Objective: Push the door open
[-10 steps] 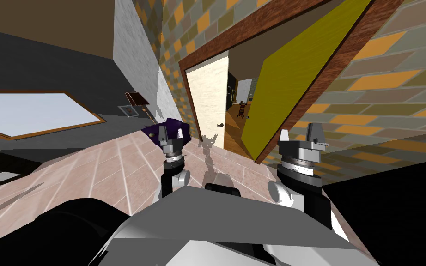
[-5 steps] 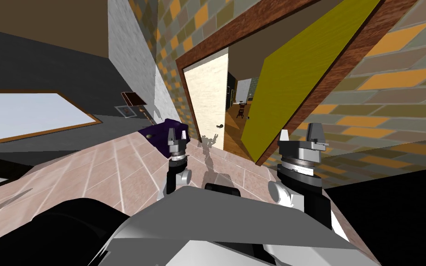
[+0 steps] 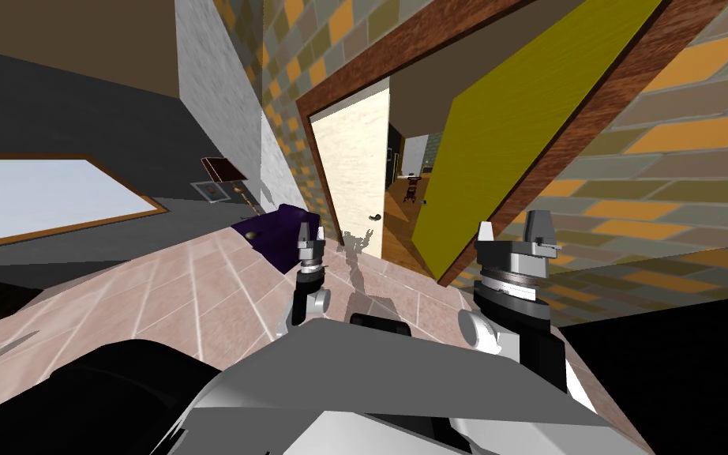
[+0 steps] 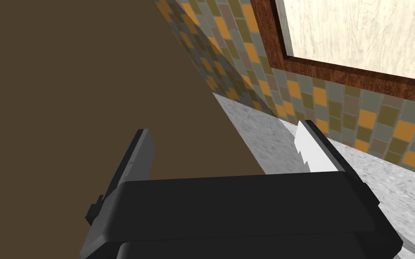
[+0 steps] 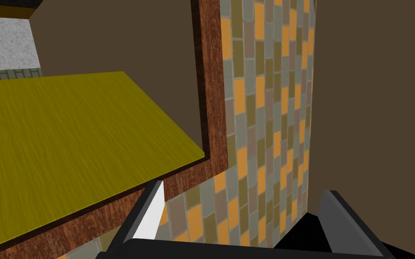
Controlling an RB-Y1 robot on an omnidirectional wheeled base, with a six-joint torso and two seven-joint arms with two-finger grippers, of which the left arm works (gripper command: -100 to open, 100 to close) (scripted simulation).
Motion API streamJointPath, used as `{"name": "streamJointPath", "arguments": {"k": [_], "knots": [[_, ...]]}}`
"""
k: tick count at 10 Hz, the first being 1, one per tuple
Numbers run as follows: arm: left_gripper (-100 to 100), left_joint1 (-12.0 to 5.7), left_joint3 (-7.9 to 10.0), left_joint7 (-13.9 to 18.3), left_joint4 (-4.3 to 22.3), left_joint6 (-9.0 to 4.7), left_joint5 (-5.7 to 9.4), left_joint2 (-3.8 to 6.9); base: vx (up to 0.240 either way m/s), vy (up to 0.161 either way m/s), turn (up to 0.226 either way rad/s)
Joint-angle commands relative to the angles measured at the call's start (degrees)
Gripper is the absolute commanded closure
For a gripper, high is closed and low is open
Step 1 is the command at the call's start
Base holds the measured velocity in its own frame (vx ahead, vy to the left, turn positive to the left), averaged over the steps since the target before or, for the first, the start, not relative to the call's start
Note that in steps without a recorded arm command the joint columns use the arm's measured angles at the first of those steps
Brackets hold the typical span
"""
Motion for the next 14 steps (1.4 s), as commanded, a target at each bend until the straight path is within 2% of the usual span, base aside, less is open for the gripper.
{"name": "streamJointPath", "arguments": {"k": [1, 6, 9, 10, 14], "knots": [[-100, -0.59, -0.26, 0.1, 2.1, -0.23, -0.22, 0.32, 0.102, 0.007, -0.024], [-100, -3.77, -0.56, 0.6, 9.6, -0.97, -0.78, 1.43, 0.1, 0.01, -0.023], [-100, -5.9, -0.76, 0.9, 15.2, -1.47, -1.15, 2.02, 0.097, 0.016, -0.025], [-100, -5.9, -0.76, 0.9, 15.2, -1.47, -1.15, 2.02, 0.055, 0.012, -0.009], [-100, -8.95, -1.05, 1.3, 22.8, -2.18, -1.69, 2.68, 0.082, 0.007, -0.025]]}}
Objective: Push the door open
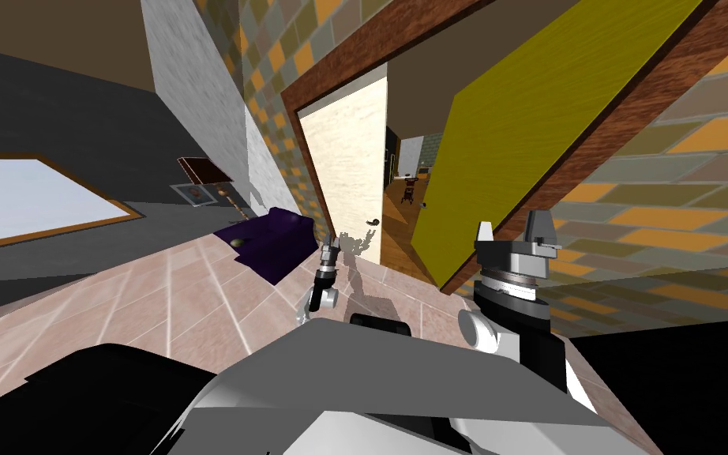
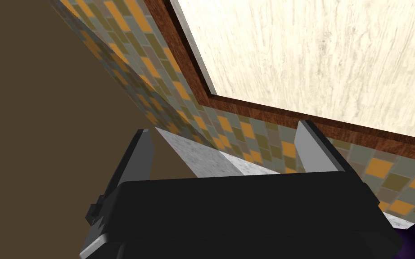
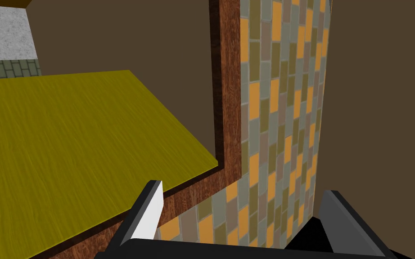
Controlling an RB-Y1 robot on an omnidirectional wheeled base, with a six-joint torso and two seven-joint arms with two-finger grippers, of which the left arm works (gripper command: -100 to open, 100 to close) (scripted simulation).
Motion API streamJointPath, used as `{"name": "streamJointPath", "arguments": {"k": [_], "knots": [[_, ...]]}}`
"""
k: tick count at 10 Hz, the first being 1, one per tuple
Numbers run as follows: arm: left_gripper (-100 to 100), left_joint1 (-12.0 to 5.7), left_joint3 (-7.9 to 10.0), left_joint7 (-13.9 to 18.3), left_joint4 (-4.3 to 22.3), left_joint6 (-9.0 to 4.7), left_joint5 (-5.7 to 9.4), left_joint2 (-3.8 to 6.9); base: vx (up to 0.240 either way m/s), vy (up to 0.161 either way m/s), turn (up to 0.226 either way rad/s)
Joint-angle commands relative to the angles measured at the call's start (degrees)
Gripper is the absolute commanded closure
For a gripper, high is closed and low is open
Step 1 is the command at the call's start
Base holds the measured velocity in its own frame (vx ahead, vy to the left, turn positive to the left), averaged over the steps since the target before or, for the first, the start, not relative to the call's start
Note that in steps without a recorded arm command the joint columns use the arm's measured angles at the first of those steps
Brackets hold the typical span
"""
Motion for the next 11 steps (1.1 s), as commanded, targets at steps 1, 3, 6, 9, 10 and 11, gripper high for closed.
{"name": "streamJointPath", "arguments": {"k": [1, 3, 6, 9, 10, 11], "knots": [[-100, -1.31, -0.22, 0.1, 2.9, 0.05, -0.3, 0.11, 0.101, 0.022, -0.026], [-100, -2.11, -0.3, 0.2, 4.9, -0.14, -0.44, 0.23, 0.091, 0.019, -0.02], [-100, -3.72, -0.45, 0.5, 8.9, -0.51, -0.72, 0.47, 0.057, 0.01, -0.019], [-100, -6.19, -0.68, 0.8, 14.4, -1.09, -1.16, 0.68, 0.075, 0.019, -0.027], [-100, -7.02, -0.76, 0.9, 16.4, -1.28, -1.31, 0.75, 0.089, 0.018, -0.037], [-100, -7.85, -0.84, 1.1, 18.5, -1.47, -1.45, 0.78, 0.093, 0.008, -0.029]]}}
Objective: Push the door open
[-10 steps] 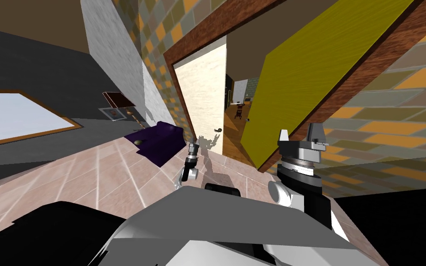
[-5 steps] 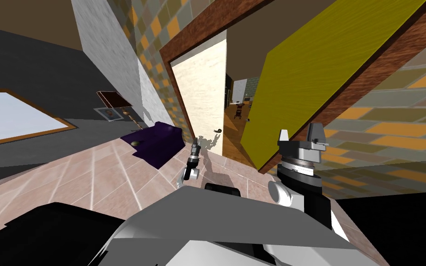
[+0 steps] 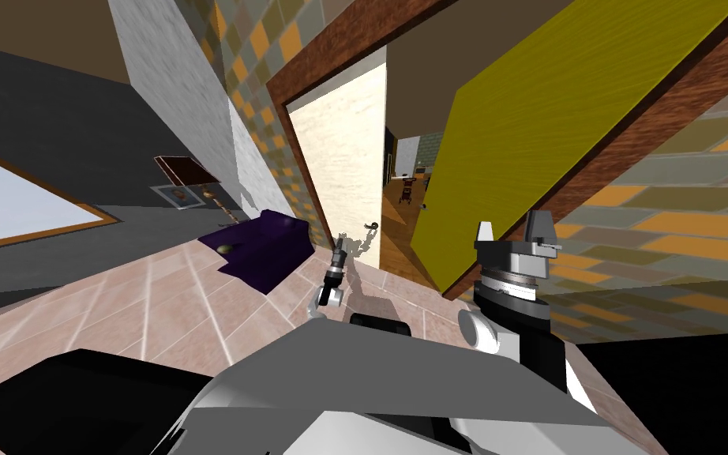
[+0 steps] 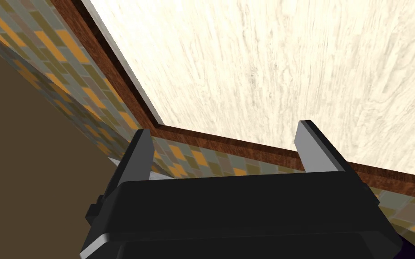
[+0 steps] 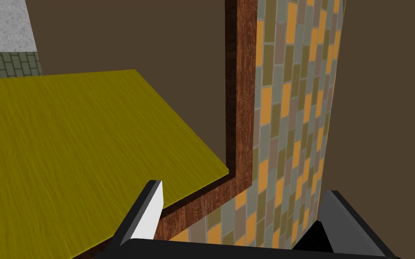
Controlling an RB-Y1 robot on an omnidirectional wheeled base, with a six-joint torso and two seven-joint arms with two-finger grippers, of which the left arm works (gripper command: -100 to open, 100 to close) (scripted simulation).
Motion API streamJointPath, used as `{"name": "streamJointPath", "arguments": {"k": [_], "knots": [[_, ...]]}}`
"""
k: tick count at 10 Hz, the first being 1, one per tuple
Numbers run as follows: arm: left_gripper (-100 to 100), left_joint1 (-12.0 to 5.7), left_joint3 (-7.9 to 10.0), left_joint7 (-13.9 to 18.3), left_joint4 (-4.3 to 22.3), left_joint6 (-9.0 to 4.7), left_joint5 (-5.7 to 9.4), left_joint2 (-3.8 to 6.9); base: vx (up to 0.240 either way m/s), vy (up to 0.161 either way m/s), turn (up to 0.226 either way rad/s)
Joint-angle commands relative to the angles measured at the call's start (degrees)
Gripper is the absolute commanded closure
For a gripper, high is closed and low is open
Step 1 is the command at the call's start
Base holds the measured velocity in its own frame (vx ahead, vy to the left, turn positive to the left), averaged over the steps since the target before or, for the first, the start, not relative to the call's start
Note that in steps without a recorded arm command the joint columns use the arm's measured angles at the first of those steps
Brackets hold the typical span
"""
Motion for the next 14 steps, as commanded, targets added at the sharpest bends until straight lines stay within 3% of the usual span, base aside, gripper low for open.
{"name": "streamJointPath", "arguments": {"k": [1, 5, 6, 11, 12, 14], "knots": [[-100, -0.71, 0.06, 0.2, 2.1, -0.07, -0.04, 0.15, 0.068, 0.01, -0.005], [-100, -4.01, -0.25, 0.7, 9.8, -0.84, -0.62, 0.19, 0.089, 0.016, -0.027], [-100, -4.01, -0.25, 0.7, 10.3, -0.84, -0.62, 0.19, 0.067, 0.012, -0.009], [-100, -7.22, -0.55, 1.1, 18.2, -1.59, -1.18, 0.02, 0.063, 0.015, -0.021], [-100, -7.22, -0.55, 1.1, 18.2, -1.59, -1.18, 0.02, 0.061, 0.007, -0.009], [-100, -8.74, -0.69, 1.3, 21.5, -1.94, -1.45, -0.15, 0.069, 0.015, -0.027]]}}
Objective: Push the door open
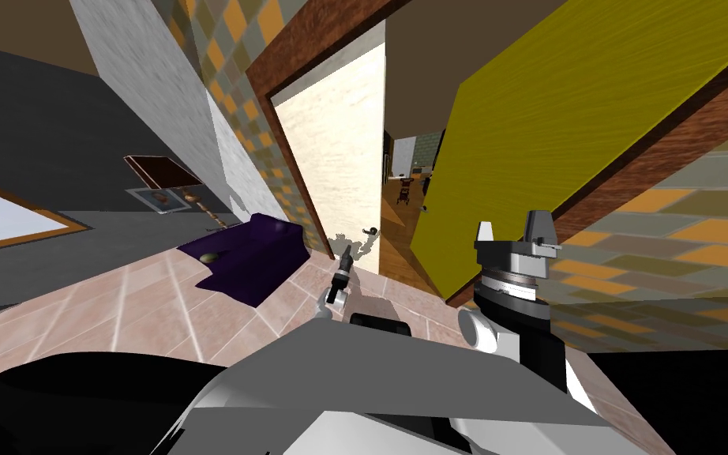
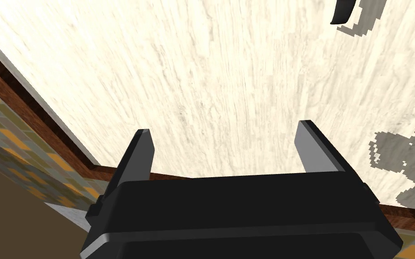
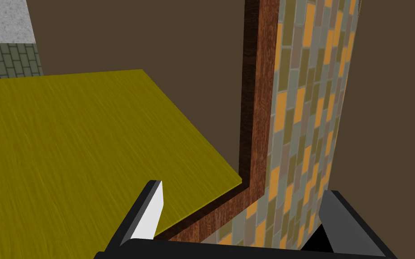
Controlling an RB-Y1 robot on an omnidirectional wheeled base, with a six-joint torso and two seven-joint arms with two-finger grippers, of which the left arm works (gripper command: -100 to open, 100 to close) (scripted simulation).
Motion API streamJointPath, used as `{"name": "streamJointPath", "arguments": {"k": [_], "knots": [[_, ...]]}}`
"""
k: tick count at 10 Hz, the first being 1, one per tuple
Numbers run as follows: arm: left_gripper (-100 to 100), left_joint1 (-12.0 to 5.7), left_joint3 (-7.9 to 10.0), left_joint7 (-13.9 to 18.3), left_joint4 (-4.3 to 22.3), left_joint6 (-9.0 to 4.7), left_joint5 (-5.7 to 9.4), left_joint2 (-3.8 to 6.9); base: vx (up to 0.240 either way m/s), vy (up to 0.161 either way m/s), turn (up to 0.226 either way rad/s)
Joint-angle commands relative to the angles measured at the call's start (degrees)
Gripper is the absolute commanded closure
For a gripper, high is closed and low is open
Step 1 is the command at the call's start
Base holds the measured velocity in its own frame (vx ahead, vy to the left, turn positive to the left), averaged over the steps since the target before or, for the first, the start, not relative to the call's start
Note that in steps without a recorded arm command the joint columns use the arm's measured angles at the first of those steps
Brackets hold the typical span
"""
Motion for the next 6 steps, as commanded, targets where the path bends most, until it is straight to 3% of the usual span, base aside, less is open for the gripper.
{"name": "streamJointPath", "arguments": {"k": [1, 6], "knots": [[-100, -1.07, 0.12, 0.0, 2.5, -0.55, -0.01, -0.04, 0.062, 0.013, -0.007], [-100, -4.68, -0.21, 0.6, 11.4, -1.39, -0.64, -0.58, 0.078, 0.023, -0.024]]}}
